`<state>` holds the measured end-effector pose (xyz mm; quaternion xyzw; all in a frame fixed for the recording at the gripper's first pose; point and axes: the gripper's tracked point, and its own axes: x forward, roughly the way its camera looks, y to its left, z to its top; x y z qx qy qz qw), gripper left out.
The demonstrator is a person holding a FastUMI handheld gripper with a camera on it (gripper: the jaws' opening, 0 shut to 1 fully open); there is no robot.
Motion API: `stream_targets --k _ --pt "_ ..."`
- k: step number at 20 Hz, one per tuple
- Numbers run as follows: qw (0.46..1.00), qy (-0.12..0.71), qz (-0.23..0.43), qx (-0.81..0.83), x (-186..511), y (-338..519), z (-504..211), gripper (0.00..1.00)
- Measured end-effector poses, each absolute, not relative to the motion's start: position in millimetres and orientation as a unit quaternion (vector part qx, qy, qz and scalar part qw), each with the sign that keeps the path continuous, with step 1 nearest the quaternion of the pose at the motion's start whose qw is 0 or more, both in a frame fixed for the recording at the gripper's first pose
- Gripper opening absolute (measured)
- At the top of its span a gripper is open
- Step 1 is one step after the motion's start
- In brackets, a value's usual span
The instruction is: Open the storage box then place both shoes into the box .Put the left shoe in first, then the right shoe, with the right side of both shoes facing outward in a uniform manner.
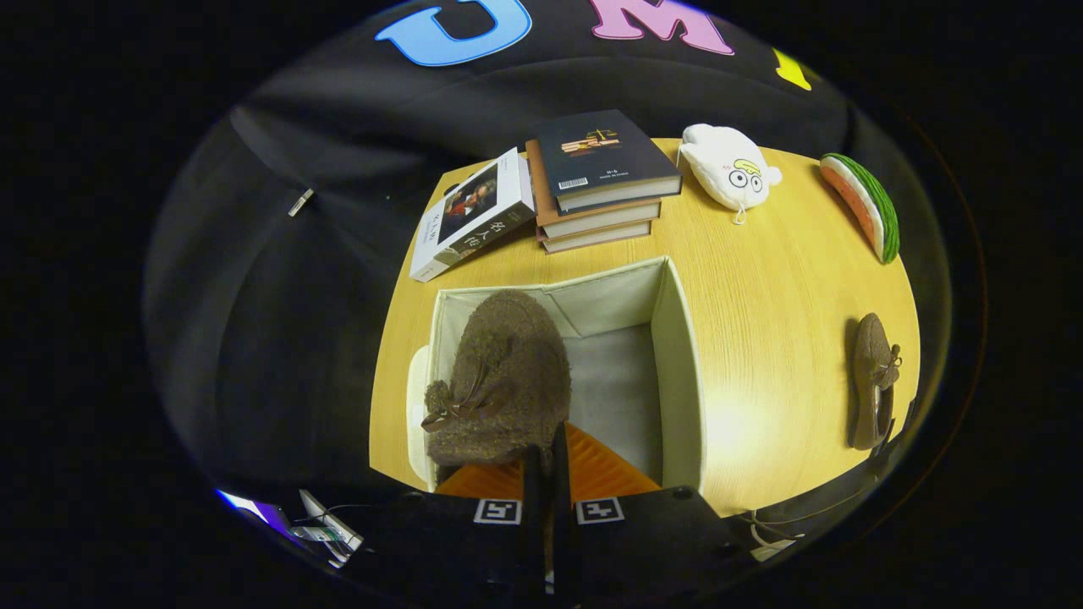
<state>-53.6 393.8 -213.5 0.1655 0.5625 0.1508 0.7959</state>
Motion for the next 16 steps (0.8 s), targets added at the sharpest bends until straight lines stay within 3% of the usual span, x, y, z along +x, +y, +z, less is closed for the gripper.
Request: stream_targets --k 8,10,14,16 --pt "0.787 0.574 0.137 0.177 -51.5 411.9 -229.4 0.09" --pt "0.782 0.579 0.148 0.177 -56.1 420.8 -232.6 0.09" --pt "0.774 0.583 0.176 0.173 -64.9 434.6 -232.7 0.18" --pt "0.766 0.582 0.194 0.192 -67.1 447.1 -226.5 0.14"
